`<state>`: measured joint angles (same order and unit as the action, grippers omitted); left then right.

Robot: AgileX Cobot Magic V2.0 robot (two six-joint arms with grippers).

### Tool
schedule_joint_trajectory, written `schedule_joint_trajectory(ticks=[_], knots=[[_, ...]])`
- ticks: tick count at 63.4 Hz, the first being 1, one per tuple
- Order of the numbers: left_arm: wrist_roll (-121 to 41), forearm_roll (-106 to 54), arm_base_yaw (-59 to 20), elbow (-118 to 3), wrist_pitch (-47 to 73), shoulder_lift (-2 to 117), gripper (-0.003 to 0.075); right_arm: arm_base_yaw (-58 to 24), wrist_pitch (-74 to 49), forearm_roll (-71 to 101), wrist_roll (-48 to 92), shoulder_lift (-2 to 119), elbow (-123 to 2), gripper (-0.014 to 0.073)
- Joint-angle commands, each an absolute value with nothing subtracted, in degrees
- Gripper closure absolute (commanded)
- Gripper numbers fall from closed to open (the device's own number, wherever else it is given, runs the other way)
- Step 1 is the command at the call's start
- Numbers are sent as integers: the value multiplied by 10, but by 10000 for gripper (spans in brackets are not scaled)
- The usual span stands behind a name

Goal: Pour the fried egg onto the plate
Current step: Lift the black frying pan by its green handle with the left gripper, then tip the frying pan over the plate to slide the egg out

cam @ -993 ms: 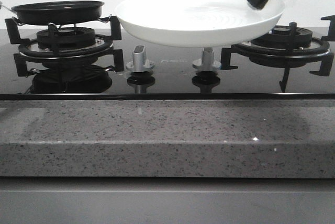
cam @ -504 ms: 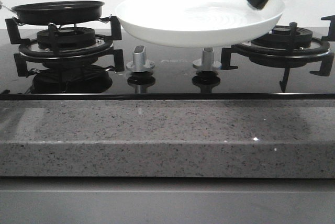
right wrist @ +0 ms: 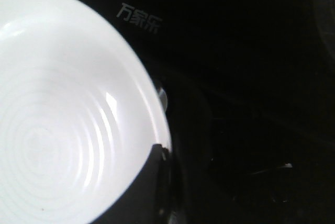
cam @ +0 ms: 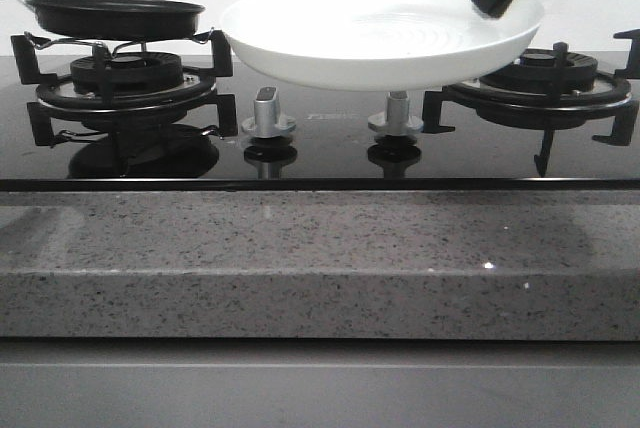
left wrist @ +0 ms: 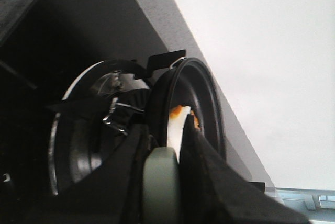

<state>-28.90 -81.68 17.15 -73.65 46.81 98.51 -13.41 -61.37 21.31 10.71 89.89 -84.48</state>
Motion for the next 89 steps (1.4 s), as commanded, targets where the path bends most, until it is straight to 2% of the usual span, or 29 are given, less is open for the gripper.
schedule_joint_trajectory(ticks=[1, 15, 33, 53, 74, 89], knots=[[-318, -871, 175, -755, 487, 933, 741, -132, -594, 234, 111, 878, -859, 711], [-331, -872, 164, -791, 513, 877, 741, -132, -594, 234, 111, 878, -859, 711], [-357, -837, 88, -792, 504, 787, 741, -132, -594, 234, 111, 878, -859, 711], [-359, -642, -67, -799, 381, 696, 741, -132, -594, 234, 111, 878, -859, 711], [-353, -418, -265, -800, 257, 684, 741, -132, -594, 234, 111, 878, -859, 711], [-344, -277, -350, -800, 195, 684, 741, -132, -594, 234, 111, 878, -859, 711]])
